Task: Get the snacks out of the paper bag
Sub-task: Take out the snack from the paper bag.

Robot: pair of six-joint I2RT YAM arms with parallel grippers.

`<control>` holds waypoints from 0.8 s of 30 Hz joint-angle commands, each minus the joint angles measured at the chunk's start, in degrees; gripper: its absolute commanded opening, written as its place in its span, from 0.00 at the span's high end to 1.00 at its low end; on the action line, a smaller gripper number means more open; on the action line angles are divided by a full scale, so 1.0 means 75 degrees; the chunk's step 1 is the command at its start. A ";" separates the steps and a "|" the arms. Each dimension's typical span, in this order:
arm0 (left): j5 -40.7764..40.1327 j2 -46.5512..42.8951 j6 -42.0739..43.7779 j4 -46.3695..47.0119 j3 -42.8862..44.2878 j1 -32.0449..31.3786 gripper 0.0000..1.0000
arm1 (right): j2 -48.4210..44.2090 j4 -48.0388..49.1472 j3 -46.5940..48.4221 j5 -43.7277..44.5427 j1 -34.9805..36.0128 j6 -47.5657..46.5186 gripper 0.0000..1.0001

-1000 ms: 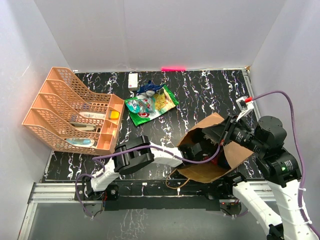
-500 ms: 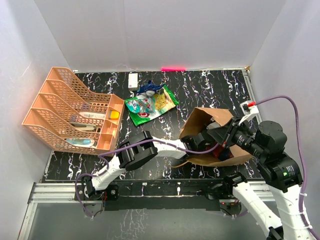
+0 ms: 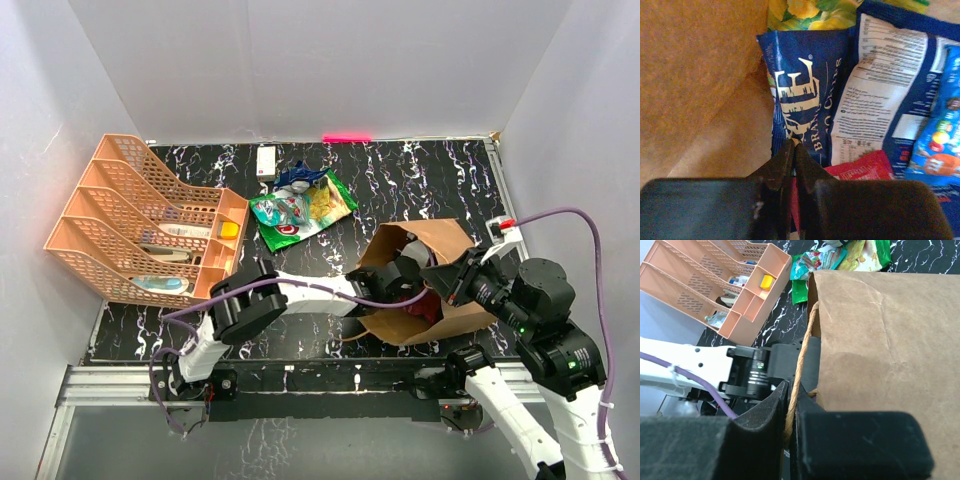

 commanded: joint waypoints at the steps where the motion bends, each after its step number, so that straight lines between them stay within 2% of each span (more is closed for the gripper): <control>1: 0.0404 -0.1391 -0.1191 -0.0615 -0.0297 -0.0027 1.00 | -0.0055 0.0087 -0.0076 0.0312 0.0010 -0.0129 0.92; 6: 0.0990 -0.2077 -0.1447 -0.0676 -0.0695 -0.0065 1.00 | -0.0107 0.0056 -0.0060 0.0501 0.0011 -0.0131 0.92; 15: 0.1274 -0.3302 -0.1597 -0.0266 -0.1894 -0.0098 1.00 | -0.0367 0.0150 -0.0186 0.1155 0.0005 0.0164 0.92; 21: 0.1748 -0.3794 -0.1519 0.0308 -0.2424 -0.0088 1.00 | -0.0376 0.0064 -0.0147 0.1439 0.0006 0.0181 0.92; 24: 0.1795 -0.4067 -0.1416 0.0186 -0.2489 -0.0097 1.00 | -0.0385 -0.0050 -0.0146 0.1507 0.0011 0.0183 0.92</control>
